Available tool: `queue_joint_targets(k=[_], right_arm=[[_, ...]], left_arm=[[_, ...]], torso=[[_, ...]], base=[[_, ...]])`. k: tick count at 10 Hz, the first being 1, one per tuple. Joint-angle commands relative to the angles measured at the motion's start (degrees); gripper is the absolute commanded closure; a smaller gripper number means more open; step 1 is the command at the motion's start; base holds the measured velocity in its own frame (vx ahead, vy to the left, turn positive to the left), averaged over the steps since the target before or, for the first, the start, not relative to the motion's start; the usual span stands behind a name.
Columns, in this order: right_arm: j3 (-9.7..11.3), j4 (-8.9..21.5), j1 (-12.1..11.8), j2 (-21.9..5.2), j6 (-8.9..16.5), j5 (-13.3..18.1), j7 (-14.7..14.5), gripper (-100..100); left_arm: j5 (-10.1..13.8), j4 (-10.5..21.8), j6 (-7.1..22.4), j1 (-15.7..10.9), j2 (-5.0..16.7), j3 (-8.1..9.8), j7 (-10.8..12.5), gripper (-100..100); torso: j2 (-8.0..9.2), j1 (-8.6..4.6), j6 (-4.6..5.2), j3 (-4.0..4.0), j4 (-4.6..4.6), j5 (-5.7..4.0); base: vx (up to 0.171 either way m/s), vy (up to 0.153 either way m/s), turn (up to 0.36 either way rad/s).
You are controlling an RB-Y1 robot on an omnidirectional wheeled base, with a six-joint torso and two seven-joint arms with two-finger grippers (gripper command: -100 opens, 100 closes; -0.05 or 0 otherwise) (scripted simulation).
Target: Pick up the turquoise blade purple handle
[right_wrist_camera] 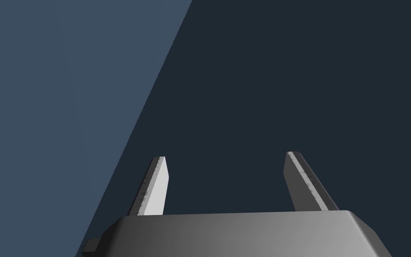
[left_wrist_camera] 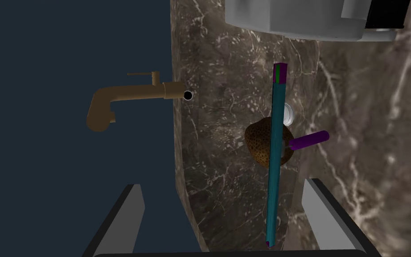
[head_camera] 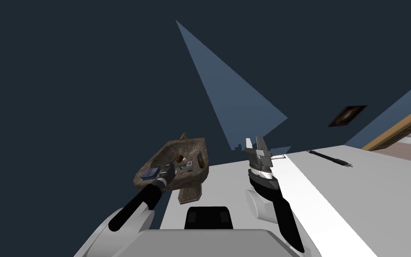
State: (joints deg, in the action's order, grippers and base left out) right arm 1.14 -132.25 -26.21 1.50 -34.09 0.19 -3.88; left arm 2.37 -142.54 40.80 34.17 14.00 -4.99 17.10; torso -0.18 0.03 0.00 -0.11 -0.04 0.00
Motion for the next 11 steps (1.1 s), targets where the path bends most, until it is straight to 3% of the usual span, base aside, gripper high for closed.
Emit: queue_joint_targets(k=[1, 7, 8, 9, 10, 11], right_arm=[[0.0, 0.0, 0.0, 0.0, 0.0, 0.0, 0.0, 0], [0.0, 0.0, 0.0, 0.0, 0.0, 0.0, 0.0, 0], [0.0, 0.0, 0.0, 0.0, 0.0, 0.0, 0.0, 0], [0.0, 0.0, 0.0, 0.0, 0.0, 0.0, 0.0, 0], [0.0, 0.0, 0.0, 0.0, 0.0, 0.0, 0.0, 0], [0.0, 0.0, 0.0, 0.0, 0.0, 0.0, 0.0, 0]], left_arm=[[-0.1, -0.2, 2.1, 0.5, 0.1, -0.40, 0.2, -100], [0.6, -1.4, 9.2, 1.6, 0.9, -1.07, 1.0, -100], [0.6, -1.1, 8.4, 1.4, 0.8, -0.94, 1.0, -100], [0.6, -1.2, 8.7, 1.4, 0.9, -0.94, 1.0, 0], [0.5, 0.7, 7.7, 0.6, 0.5, -0.82, 0.8, -100], [0.5, 1.6, 7.2, 0.2, 0.4, -0.76, 0.7, -100]], torso=[[0.00, 0.00, 0.00, 0.00, 0.00, 0.00], [0.02, 0.00, 0.00, 0.01, 0.00, 0.00], [0.01, 0.01, 0.00, 0.01, 0.00, 0.00], [0.08, 0.00, 0.00, 0.04, 0.02, 0.00], [0.14, -0.02, 0.00, 0.08, 0.03, 0.00], [0.07, -0.02, 0.01, 0.04, 0.02, 0.00]], base=[[0.033, 0.005, -0.003], [0.045, 0.008, -0.002], [0.021, 0.005, 0.000], [0.000, 0.000, 0.000], [0.034, 0.001, -0.016], [0.059, 0.005, -0.015]])
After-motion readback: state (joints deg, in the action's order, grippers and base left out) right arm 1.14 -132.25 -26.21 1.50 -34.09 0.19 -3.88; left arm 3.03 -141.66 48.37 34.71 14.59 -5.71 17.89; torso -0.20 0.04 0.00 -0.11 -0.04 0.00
